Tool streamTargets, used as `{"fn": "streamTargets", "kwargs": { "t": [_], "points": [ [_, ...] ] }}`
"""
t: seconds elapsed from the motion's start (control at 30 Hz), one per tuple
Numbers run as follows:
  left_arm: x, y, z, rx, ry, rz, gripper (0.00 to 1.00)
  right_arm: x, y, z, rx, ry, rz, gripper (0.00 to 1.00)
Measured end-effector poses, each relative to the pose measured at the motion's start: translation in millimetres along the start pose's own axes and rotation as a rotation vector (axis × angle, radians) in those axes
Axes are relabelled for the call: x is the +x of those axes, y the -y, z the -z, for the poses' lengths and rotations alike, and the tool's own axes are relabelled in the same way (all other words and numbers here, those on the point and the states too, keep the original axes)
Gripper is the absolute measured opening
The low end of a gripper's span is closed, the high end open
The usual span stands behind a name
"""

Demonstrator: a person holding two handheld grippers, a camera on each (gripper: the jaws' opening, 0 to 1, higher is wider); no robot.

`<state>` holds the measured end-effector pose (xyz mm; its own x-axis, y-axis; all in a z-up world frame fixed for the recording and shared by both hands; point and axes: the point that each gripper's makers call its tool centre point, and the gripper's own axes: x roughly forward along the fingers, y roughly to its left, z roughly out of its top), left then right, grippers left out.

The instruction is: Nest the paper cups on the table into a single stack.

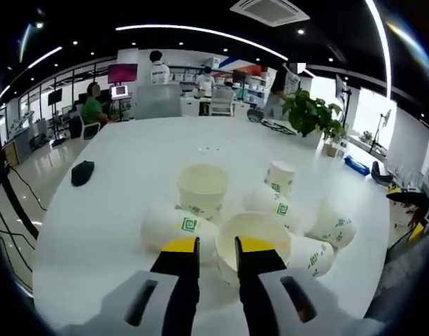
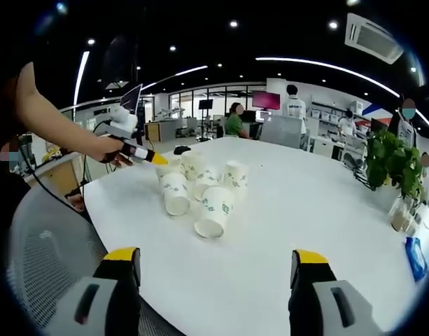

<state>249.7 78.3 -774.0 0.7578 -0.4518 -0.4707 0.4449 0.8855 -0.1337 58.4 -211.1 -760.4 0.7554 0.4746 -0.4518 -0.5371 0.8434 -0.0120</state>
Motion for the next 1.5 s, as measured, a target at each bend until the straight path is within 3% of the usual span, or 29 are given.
{"fn": "streamTargets", "kwargs": {
  "t": [0.5, 0.7, 1.5],
  "points": [
    [4.0, 3.3, 1.6, 0.014, -0.009, 0.013, 0.11, 0.0, -0.2, 2.1, 0.006, -0.008, -0.001, 0.89],
    [5.7, 1.4, 4.1, 0.022, -0.025, 0.013, 0.03, 0.0, 0.2, 2.7, 0.006, -0.011, 0.001, 0.89],
    [-18.0, 3.9, -5.7, 0.021, 0.011, 0.007, 0.00, -0.4, -0.2, -0.5, 0.000, 0.008, -0.005, 0.89]
  ]
}}
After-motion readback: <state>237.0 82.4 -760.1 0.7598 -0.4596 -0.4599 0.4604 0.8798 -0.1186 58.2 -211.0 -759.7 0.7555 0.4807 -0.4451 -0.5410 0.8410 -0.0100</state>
